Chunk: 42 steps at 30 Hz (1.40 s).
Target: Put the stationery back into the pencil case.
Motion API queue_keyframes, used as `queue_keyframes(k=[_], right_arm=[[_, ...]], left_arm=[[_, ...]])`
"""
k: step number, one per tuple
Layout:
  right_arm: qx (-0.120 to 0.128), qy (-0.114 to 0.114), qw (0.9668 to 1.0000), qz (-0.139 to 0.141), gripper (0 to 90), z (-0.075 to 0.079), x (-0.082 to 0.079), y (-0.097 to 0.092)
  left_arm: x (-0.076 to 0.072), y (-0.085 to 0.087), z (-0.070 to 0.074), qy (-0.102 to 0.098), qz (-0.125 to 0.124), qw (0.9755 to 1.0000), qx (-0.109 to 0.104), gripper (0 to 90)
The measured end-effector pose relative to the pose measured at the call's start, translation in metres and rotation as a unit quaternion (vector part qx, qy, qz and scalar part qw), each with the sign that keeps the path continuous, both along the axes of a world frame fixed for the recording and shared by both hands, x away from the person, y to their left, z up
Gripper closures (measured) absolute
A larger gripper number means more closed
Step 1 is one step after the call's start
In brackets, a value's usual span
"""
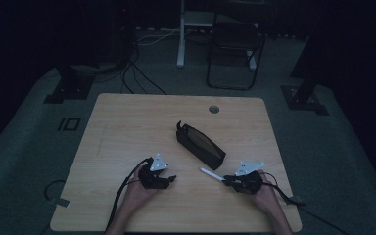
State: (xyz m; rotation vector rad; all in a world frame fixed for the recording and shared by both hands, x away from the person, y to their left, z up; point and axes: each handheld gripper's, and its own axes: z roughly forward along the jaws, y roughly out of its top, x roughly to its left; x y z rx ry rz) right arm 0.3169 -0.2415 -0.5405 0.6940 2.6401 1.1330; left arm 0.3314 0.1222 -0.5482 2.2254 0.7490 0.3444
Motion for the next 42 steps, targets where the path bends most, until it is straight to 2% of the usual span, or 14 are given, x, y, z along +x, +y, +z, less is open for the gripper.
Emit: queue_keyframes(k=[19, 29, 42], right_arm=[[0.017, -0.008, 0.9998, 0.008, 79.1, 0.009, -0.004, 0.002], [0.036, -0.012, 0.9993, 0.002, 79.1, 0.015, -0.005, -0.002], [0.037, -0.025, 0.9990, -0.002, 79.1, 0.025, -0.007, -0.001]], left_arm=[[0.000, 0.000, 0.000, 0.000, 0.002, 1.0000, 0.000, 39.2], [0.000, 0.000, 0.000, 0.000, 0.002, 1.0000, 0.000, 39.2], [0.000, 0.000, 0.000, 0.000, 0.002, 1.0000, 0.000, 39.2]])
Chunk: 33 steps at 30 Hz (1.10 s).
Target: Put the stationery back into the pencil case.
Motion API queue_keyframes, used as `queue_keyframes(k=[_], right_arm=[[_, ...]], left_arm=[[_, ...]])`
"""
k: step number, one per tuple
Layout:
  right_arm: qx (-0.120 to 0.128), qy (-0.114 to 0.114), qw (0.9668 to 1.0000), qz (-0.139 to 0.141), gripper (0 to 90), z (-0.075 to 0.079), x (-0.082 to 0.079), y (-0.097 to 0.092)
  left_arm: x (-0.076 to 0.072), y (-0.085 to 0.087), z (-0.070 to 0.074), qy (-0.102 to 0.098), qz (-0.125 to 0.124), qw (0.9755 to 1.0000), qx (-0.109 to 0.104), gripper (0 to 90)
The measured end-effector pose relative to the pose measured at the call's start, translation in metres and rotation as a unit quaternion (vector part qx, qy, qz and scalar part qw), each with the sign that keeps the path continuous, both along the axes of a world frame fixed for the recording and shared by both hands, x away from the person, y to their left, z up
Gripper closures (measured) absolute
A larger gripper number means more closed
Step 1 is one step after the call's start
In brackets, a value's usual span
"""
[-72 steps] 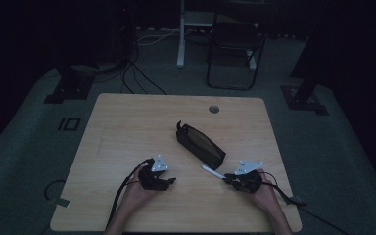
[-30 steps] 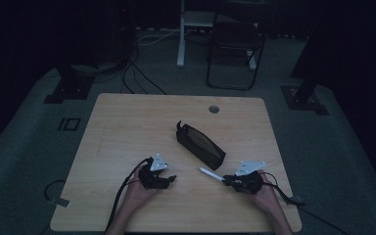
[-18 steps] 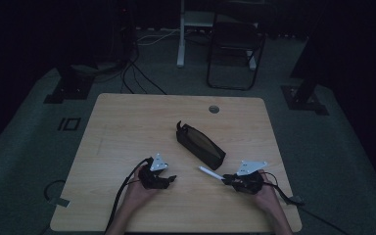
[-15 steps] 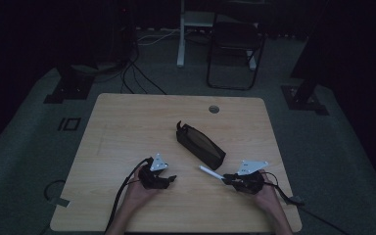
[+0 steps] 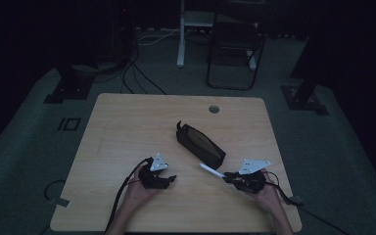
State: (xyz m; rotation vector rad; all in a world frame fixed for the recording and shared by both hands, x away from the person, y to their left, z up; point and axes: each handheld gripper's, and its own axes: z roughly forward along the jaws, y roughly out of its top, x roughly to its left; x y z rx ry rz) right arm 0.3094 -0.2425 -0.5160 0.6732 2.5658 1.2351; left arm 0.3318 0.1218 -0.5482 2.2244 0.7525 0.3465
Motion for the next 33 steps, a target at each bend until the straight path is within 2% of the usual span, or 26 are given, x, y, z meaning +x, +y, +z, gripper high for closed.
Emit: queue_keyframes(k=[14, 21, 33], right_arm=[[0.011, -0.002, 0.9999, -0.001, 79.1, 0.008, -0.002, -0.002], [0.010, -0.004, 0.9999, -0.010, 79.1, 0.011, -0.002, -0.005], [0.006, -0.009, 0.9999, -0.008, 79.1, 0.016, 0.000, -0.006]], left_arm=[[0.000, 0.000, 0.000, 0.000, 0.000, 1.0000, 0.000, 39.2], [0.000, 0.000, 0.000, 0.000, 0.000, 1.0000, 0.000, 39.1], [0.000, 0.000, 0.000, 0.000, 0.000, 1.0000, 0.000, 39.2]])
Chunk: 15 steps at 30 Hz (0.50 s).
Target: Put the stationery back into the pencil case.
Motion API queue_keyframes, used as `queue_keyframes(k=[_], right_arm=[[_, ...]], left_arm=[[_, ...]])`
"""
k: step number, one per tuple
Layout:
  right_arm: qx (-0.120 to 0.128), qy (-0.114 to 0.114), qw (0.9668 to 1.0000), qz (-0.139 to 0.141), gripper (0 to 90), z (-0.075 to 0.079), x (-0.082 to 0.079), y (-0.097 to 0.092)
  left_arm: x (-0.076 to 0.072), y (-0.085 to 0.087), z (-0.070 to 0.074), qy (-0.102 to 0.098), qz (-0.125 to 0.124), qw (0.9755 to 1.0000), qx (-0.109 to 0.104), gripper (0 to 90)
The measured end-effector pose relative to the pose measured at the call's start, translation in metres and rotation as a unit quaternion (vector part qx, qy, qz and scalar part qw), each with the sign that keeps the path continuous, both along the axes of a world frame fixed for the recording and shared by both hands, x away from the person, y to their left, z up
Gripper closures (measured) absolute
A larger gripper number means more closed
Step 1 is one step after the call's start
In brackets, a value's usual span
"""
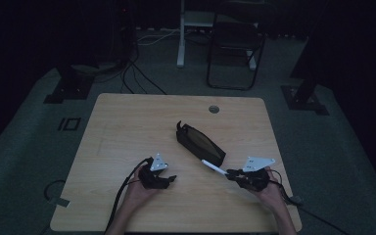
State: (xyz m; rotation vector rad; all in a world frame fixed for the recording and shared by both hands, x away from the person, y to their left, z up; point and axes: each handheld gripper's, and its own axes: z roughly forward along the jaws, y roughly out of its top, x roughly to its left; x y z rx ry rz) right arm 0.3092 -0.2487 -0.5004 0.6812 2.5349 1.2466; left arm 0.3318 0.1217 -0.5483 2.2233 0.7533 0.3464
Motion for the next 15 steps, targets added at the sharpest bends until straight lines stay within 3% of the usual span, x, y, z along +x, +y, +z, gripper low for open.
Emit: queue_keyframes(k=[15], right_arm=[[0.011, -0.002, 0.9999, -0.005, 79.1, 0.0068, 0.0009, -0.0037]], left_arm=[[0.0000, 0.0000, 0.0000, 0.000, 0.000, 1.0000, 0.000, 39.2]])
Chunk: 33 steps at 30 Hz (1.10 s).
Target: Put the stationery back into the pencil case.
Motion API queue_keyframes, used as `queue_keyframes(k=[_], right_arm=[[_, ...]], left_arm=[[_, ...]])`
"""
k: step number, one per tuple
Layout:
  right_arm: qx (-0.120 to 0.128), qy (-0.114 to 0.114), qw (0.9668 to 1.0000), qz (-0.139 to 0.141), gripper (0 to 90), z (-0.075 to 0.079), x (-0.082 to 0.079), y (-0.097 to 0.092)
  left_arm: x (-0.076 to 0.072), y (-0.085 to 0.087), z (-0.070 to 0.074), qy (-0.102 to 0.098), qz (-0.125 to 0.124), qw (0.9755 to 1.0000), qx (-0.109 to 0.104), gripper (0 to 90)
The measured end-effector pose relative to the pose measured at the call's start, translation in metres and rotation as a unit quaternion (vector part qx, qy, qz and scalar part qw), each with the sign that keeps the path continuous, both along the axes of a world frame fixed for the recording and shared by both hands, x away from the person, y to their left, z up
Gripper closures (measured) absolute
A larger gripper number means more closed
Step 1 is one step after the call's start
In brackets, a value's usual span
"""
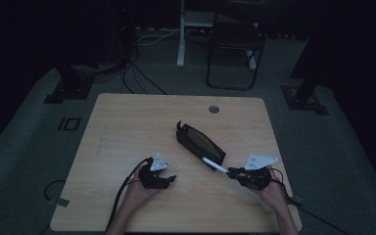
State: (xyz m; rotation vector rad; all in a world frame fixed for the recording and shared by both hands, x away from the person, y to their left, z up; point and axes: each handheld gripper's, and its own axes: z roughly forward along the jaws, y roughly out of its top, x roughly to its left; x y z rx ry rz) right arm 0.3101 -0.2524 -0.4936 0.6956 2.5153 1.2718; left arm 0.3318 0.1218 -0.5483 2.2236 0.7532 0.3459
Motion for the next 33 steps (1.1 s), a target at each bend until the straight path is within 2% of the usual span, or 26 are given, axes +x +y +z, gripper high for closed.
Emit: queue_keyframes(k=[11, 33], right_arm=[[-0.005, -0.007, 0.9999, -0.006, 79.1, 0.009, 0.002, -0.005], [-0.002, -0.006, 0.9998, -0.020, 79.1, 0.019, 0.007, -0.015]], left_arm=[[0.000, 0.000, 0.000, 0.000, 0.000, 1.0000, 0.000, 39.2], [0.000, 0.000, 0.000, 0.000, 0.000, 1.0000, 0.000, 39.2]])
